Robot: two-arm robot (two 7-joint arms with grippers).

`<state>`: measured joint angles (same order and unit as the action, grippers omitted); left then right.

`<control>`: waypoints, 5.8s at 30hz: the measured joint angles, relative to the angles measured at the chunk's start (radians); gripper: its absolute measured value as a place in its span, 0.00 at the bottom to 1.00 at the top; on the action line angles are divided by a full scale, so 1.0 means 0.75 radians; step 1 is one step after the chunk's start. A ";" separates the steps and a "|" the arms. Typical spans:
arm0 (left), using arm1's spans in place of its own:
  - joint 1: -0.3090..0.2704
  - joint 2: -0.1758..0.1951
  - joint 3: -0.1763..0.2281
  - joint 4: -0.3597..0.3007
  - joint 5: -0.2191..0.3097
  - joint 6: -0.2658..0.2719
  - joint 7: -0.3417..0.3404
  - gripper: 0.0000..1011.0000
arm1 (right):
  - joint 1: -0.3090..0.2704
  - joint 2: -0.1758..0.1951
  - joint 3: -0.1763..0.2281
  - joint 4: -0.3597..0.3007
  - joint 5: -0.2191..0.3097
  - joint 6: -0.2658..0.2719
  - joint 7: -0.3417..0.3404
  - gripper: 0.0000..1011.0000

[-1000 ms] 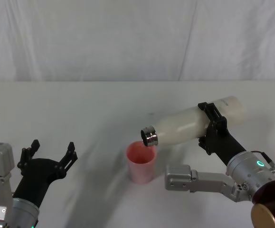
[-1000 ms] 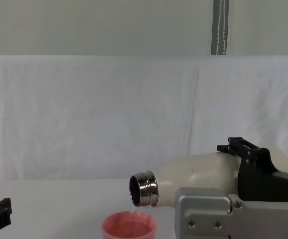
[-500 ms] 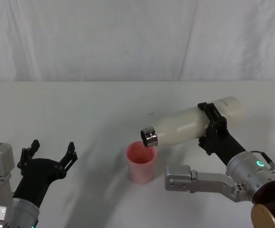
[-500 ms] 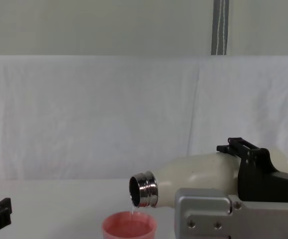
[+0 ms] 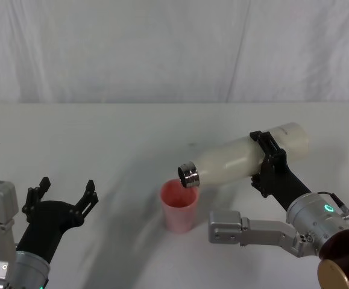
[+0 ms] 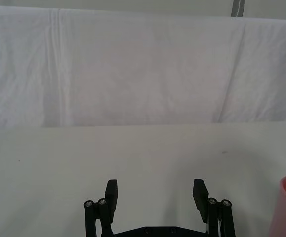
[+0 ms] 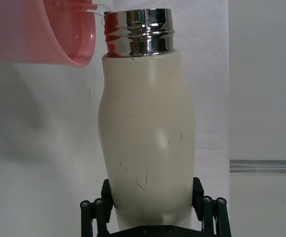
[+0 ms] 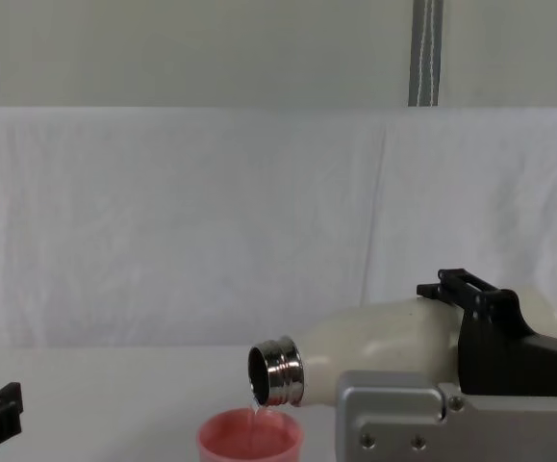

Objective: Grasp the thermos with one hand and pour water into the cup lid.

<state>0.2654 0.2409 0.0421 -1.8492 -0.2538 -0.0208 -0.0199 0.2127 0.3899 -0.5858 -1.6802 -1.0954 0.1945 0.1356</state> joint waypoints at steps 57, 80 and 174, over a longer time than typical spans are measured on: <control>0.000 0.000 0.000 0.000 0.000 0.000 0.000 0.99 | -0.079 -0.098 0.167 -0.045 0.413 -0.084 0.046 0.95; 0.000 0.000 0.000 0.000 0.000 0.000 0.000 0.99 | -0.156 -0.225 0.404 -0.080 1.018 -0.148 0.137 0.95; 0.000 0.000 0.000 0.000 0.000 0.000 0.000 0.99 | -0.100 -0.343 0.476 0.243 1.739 -0.181 0.070 0.95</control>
<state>0.2655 0.2409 0.0421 -1.8492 -0.2538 -0.0208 -0.0199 0.1380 0.1323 -0.2285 -1.4979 0.2087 0.0587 0.1881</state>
